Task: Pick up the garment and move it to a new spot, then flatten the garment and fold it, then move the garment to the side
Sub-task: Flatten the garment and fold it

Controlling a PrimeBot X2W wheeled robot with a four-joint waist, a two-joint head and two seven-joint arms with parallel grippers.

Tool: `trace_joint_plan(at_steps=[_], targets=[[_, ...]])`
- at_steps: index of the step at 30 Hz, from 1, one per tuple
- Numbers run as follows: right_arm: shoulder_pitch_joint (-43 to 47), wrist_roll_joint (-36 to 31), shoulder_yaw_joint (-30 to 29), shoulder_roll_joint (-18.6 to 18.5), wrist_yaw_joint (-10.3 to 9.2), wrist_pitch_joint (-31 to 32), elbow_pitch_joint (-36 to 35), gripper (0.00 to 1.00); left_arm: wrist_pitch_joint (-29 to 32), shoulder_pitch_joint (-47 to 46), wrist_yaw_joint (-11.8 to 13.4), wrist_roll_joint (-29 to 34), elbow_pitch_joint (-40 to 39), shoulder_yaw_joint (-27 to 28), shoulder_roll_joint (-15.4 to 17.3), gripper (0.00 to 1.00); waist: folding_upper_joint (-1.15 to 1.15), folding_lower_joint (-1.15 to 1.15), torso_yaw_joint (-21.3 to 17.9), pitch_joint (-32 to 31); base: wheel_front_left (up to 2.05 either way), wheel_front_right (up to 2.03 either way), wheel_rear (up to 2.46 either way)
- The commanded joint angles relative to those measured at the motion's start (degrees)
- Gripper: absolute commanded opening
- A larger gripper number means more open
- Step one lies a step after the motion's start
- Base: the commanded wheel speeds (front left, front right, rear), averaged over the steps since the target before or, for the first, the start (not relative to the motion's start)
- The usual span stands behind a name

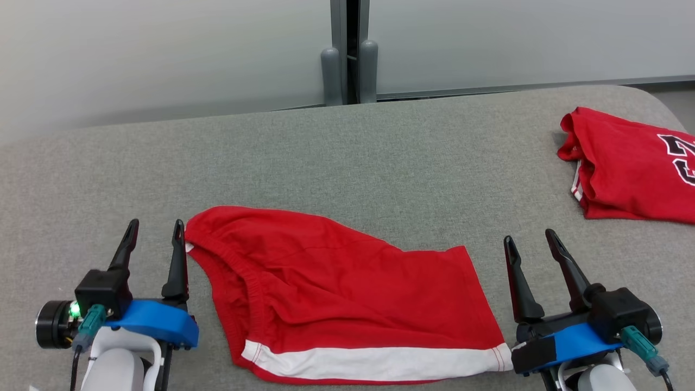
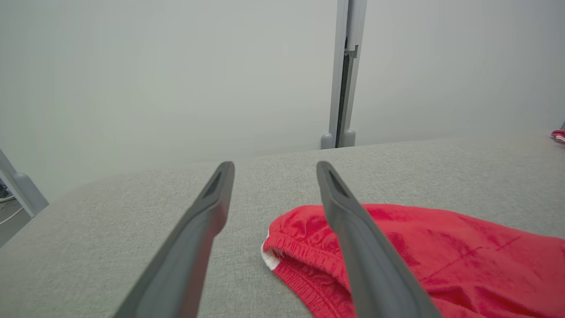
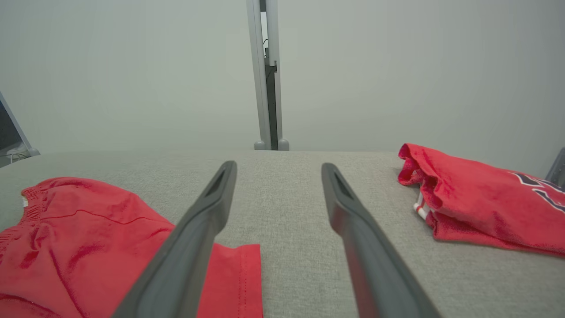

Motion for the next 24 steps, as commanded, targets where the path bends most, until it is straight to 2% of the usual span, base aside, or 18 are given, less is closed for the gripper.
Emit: trace_joint_plan(at_steps=[1, 11, 24], targets=[[0.7, 0.0, 0.1, 0.2, -0.02, -0.1, 0.0, 1.0, -0.2, 1.7, 0.4, 0.3, -1.6, 0.6, -0.2, 1.0, 0.0, 0.0, 0.5, -1.0, 0.0, 0.0, 0.0], [3.5, 0.1, 0.1, 0.7, -0.02, -0.1, 0.0, 1.0, -0.2, 14.0, 1.0, 2.3, -14.7, 3.0, -2.5, 1.0, 0.0, 0.0, 1.4, -5.3, 0.0, 0.0, 0.0], [7.3, 0.2, -0.2, 1.2, -0.02, -0.1, 0.4, 1.0, -0.2, 21.6, 0.7, 2.9, -18.3, 4.3, -4.1, 1.0, 0.0, 0.0, 2.6, -7.3, 0.0, 0.0, 0.0]])
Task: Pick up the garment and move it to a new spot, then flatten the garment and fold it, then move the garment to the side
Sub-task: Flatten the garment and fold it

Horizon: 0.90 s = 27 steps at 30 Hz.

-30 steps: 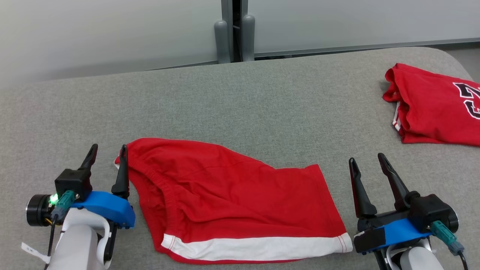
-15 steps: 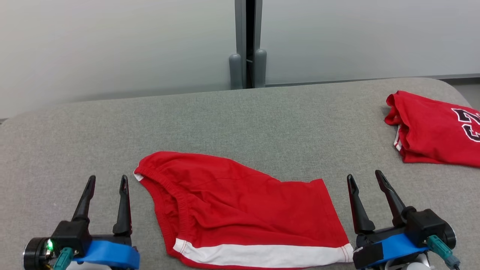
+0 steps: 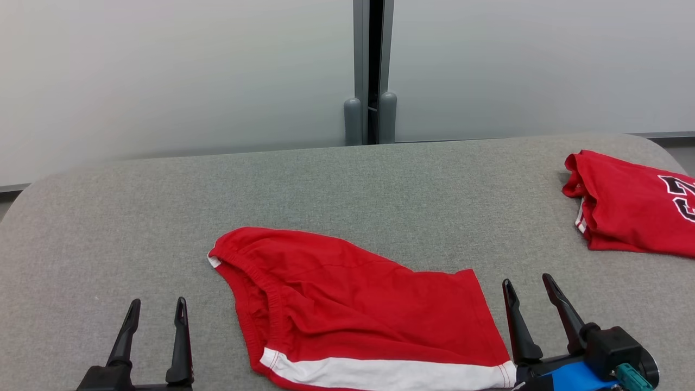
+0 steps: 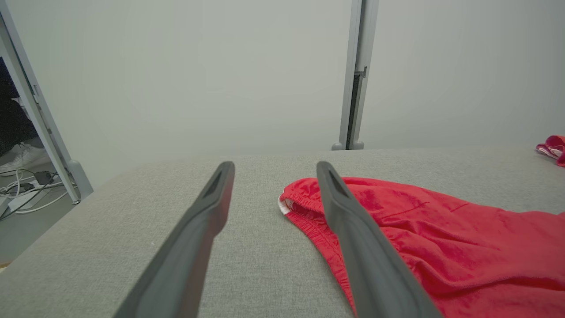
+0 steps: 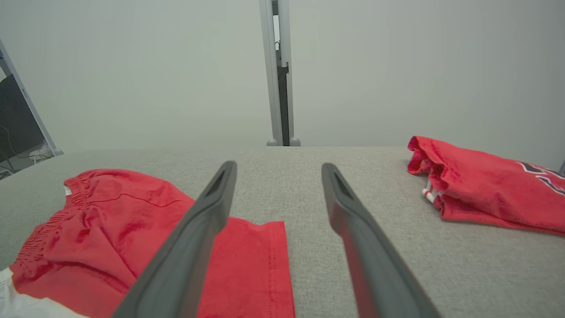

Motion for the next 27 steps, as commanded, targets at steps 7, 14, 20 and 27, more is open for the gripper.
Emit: trace_joint_plan(at_steps=[7, 14, 20, 27], targets=[[0.4, 0.2, 0.0, 0.2, -0.02, -0.1, 0.4, 1.0, -0.2, 0.1, -0.7, 0.6, 0.2, 0.3, -0.3, 1.0, 0.0, 0.01, -0.1, 0.0, 0.0, 0.0, 0.0], [2.1, -0.2, 1.4, -1.4, -0.02, 0.0, 2.4, 1.0, -0.2, -1.7, -2.7, 0.8, 2.5, -3.9, -0.7, 1.0, 0.0, 0.01, 0.0, 0.3, 0.0, 0.0, 0.0], [5.0, 1.1, 3.6, -2.8, -0.02, 0.0, 4.8, 1.0, -0.2, -2.4, -3.8, 0.0, 6.4, -7.8, -1.0, 1.0, 0.0, 0.01, -0.9, 0.8, 0.0, 0.0, 0.0], [5.8, 2.6, 5.7, -2.6, -0.02, 0.0, 8.8, 1.0, -0.2, -2.6, -5.3, 0.2, 12.3, -11.6, -0.9, 1.0, 0.0, 0.01, -2.1, 1.8, 0.0, 0.0, 0.0]])
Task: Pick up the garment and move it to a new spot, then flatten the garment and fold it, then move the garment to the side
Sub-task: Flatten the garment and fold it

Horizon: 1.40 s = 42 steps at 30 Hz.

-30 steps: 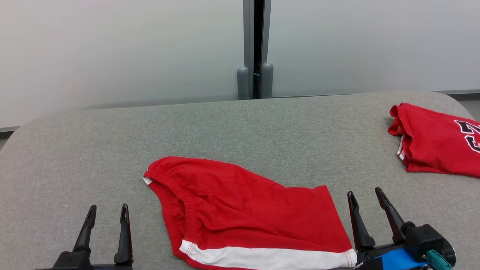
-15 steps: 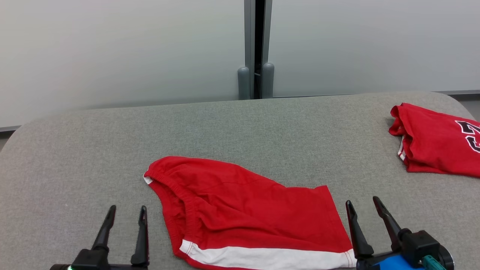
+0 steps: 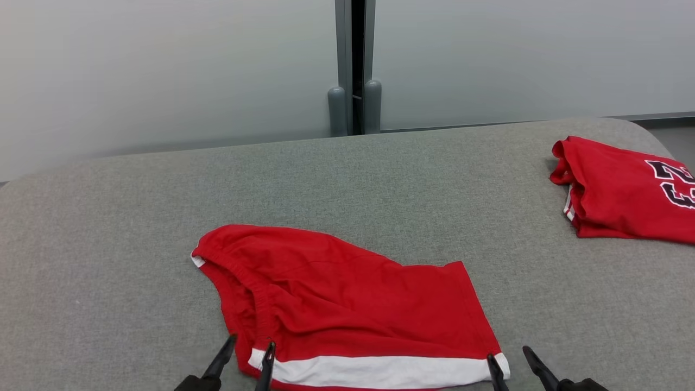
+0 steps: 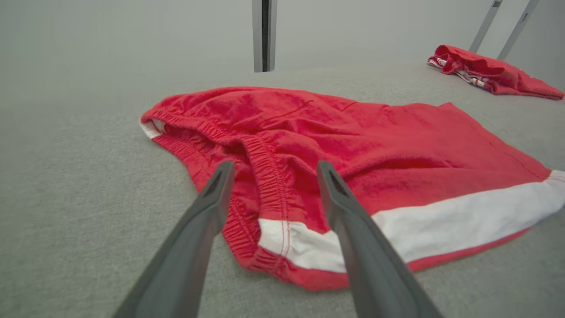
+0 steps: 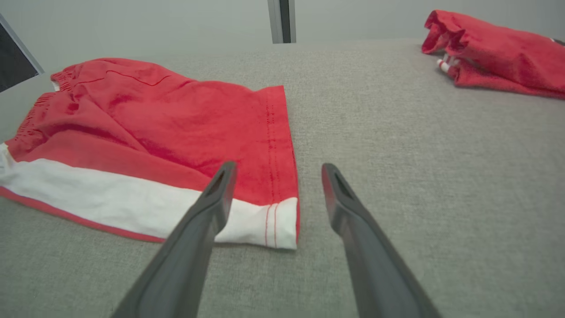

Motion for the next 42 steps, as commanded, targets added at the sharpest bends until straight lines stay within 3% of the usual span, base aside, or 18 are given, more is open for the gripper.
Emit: trace_joint_plan(at_steps=[1, 18, 32, 42], targets=[[0.2, 0.4, 0.6, -0.1, -0.02, 0.0, 1.0, 1.0, -0.2, -1.0, -0.4, 0.1, 1.4, -0.6, 0.3, 1.0, 0.0, 0.0, -0.2, 0.3, 0.0, 0.0, 0.0], [-3.8, 3.9, 6.0, -0.9, -0.02, 0.0, 9.1, 1.0, -0.2, -5.3, -1.4, -1.1, 12.0, -6.7, 2.4, 1.0, 0.0, 0.0, -0.3, 1.4, 0.0, 0.0, 0.0], [-6.0, 5.7, 8.4, -1.3, -0.02, 0.0, 10.8, 1.0, -0.2, -8.8, -1.5, -2.0, 16.4, -7.6, 4.0, 1.0, 0.0, 0.0, -0.5, 2.0, 0.0, 0.0, 0.0], [-7.4, 6.3, 9.7, -1.4, -0.02, 0.0, 10.9, 1.0, -0.1, -11.9, -1.5, -7.4, 21.4, -15.5, 4.9, 1.0, 0.0, 0.0, -0.7, 2.3, 0.0, 0.0, 0.0]])
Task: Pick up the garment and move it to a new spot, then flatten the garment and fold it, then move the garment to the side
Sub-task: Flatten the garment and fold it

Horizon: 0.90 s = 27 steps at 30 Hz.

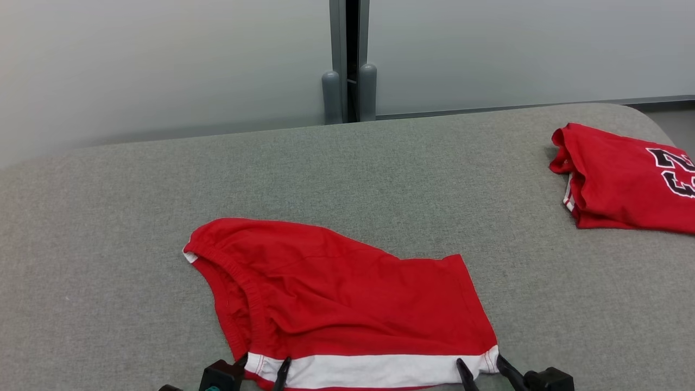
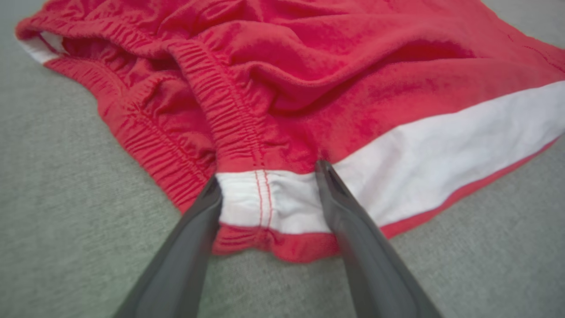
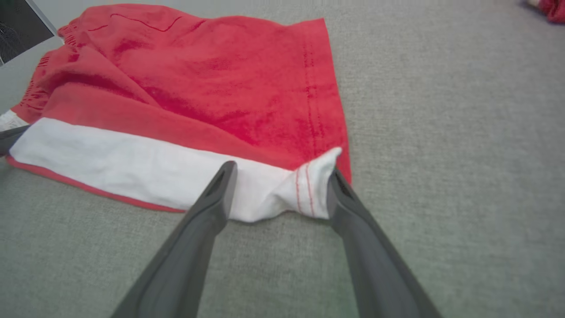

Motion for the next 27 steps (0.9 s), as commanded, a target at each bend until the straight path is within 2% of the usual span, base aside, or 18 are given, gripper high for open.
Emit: trace_joint_plan(at_steps=[1, 2, 3, 4, 5, 6, 12, 18, 23, 27], targets=[[-0.9, 0.2, 0.2, -0.2, -0.02, 0.0, -0.1, 1.0, 0.0, -0.6, -0.2, -0.8, 0.9, -0.9, 0.5, 1.0, 0.0, 0.0, 0.0, 0.1, 0.0, 0.0, 0.0], [-0.9, 0.2, 0.3, -0.1, -0.02, 0.0, 0.0, 0.91, 0.0, -0.9, -0.2, -1.4, 1.5, -1.7, 0.6, 0.69, 0.0, 0.0, -0.1, 0.1, 0.0, 0.0, 0.0], [-1.0, 0.3, 0.4, -0.1, -0.02, 0.0, 0.1, 0.47, 0.0, -1.3, -0.2, -2.0, 1.9, -2.4, 0.7, 0.33, 0.0, 0.0, -0.1, 0.2, 0.0, 0.0, 0.0], [-1.3, 0.4, 0.6, -0.1, -0.02, 0.0, 0.2, 0.28, 0.1, -1.7, -0.2, -2.6, 2.4, -3.1, 0.9, 0.0, 0.0, 0.0, -0.1, 0.2, 0.0, 0.0, 0.0], [-1.6, 0.4, 0.7, -0.1, -0.02, 0.0, 0.2, 0.08, 0.1, -2.0, -0.2, -3.2, 2.7, -3.6, 1.0, 0.0, 0.0, 0.0, -0.1, 0.2, 0.0, 0.0, 0.0], [-1.9, 0.4, 0.8, -0.1, -0.02, 0.0, 0.2, 0.0, 0.1, -2.3, -0.2, -3.8, 2.9, -4.2, 1.2, 0.0, 0.0, 0.0, -0.1, 0.3, 0.0, 0.0, 0.0], [-2.8, 0.1, 0.5, -0.2, -0.02, 0.0, 0.0, 0.0, 0.0, -4.1, -0.2, -6.0, 1.2, -5.9, 2.0, 0.0, 0.0, 0.0, 0.2, 0.4, 0.0, 0.0, 0.0], [-4.5, -0.5, -0.5, -0.9, -0.02, 0.0, -3.1, 0.0, 0.0, -5.7, -0.2, -6.9, -3.2, -5.2, 3.1, 0.0, 0.0, 0.0, 0.4, 1.1, 0.0, 0.0, 0.0], [-9.6, -0.3, -1.9, -1.6, -0.02, 0.0, -6.4, 0.0, 0.0, -9.9, -0.2, -6.7, -7.1, -3.8, 4.0, 0.0, 0.0, 0.0, 0.4, 2.8, 0.0, 0.0, 0.0], [-17.1, -0.8, -2.2, -2.5, -0.02, 0.0, -8.3, 0.0, 0.2, -16.9, -0.2, -6.3, -8.7, -3.4, 4.9, 0.0, 0.0, 0.0, 0.4, 5.5, 0.0, 0.0, 0.0]])
